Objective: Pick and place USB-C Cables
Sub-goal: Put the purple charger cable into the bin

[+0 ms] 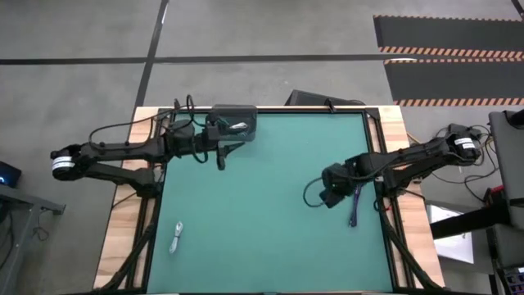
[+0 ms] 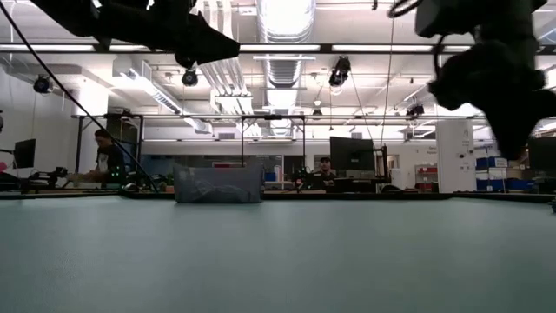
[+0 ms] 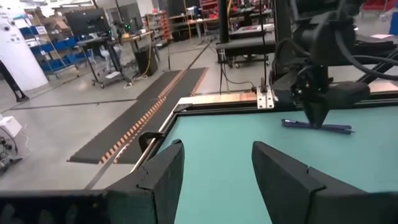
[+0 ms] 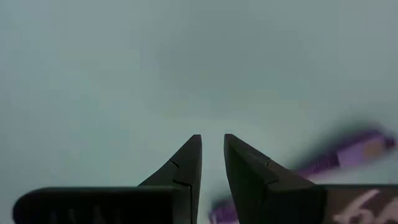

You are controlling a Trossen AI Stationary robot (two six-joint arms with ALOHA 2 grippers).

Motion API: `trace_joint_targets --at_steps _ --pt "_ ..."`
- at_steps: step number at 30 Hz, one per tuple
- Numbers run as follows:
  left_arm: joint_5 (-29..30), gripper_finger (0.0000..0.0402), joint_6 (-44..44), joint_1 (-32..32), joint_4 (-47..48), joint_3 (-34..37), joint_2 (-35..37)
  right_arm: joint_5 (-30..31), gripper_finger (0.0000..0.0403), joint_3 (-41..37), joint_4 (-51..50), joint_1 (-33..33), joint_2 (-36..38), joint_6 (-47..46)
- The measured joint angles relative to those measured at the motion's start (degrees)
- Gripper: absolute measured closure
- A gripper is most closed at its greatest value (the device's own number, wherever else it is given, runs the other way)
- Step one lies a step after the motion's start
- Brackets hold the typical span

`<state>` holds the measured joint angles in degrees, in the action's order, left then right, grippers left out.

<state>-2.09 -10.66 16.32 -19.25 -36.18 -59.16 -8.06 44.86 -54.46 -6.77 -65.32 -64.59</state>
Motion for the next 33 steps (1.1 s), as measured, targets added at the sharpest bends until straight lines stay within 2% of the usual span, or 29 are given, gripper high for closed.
trace_joint_targets --at_steps 7,14,18,26,33 --pt "0.0 0.0228 0.0 0.0 0.6 0.0 -0.8 -1.0 0.0344 -0.6 -7.0 -6.1 0.0 -11.5" --pt "0.0 0.0228 -0.2 0.0 0.6 0.0 -0.8 -1.0 0.0344 -4.6 -7.0 -8.8 0.0 -19.8" --pt "0.0 0.0228 -0.2 0.0 0.7 0.0 -0.8 -1.5 0.0332 -6.5 -6.8 -9.5 0.4 -22.2" --pt "0.0 0.0228 -0.7 0.0 0.8 0.0 -0.8 -0.7 0.0268 -8.3 -6.4 -9.5 0.5 -24.2" --pt "0.0 0.0228 -0.8 0.1 0.8 0.0 -0.8 0.6 0.0259 -11.2 -4.4 -9.5 0.5 -25.1"
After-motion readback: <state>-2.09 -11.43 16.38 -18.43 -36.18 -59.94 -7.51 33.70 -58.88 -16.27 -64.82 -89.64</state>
